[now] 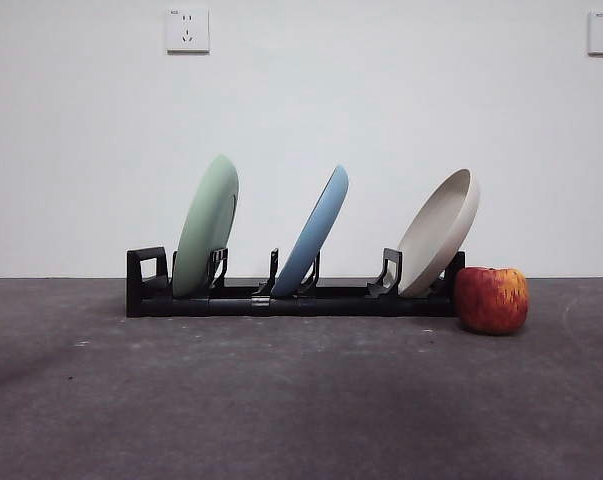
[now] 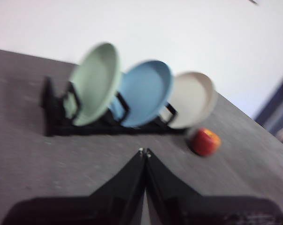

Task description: Take the green plate from the plate rack,put the plate on the table,take the apple from the table,put the apple in the plate

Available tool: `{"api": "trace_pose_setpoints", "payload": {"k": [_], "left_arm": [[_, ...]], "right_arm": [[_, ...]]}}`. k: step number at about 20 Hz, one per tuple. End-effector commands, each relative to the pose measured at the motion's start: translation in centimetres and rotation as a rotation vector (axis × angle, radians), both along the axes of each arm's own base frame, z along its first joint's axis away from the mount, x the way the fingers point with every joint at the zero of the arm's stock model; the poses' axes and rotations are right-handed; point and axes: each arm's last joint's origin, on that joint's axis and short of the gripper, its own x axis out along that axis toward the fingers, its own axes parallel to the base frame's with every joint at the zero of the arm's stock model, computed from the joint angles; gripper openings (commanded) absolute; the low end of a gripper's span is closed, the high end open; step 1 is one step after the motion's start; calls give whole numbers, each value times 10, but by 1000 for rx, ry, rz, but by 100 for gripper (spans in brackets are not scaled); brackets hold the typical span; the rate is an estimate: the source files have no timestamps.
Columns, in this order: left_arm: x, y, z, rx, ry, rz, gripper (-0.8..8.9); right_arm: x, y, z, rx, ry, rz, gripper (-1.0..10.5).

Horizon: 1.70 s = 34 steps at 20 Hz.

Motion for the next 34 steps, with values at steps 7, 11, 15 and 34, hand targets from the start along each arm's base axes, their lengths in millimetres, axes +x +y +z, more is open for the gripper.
{"api": "trace_pose_setpoints", "payload": {"k": [7,11,15,34], "left_arm": [[7,-3,47,138,83,-204,-7],[8,-5,59,184,168,-282,-7],[6,-5,65,232,233,-321,-7],[37,-9,73,179,187,-267,570]], "right_arm": [[9,5,36,-246,186,207,-12],[9,7,39,-293,262,272,-12],[8,10,38,-308,285,307,-11],[8,10,38,-272,314,283,717]]}}
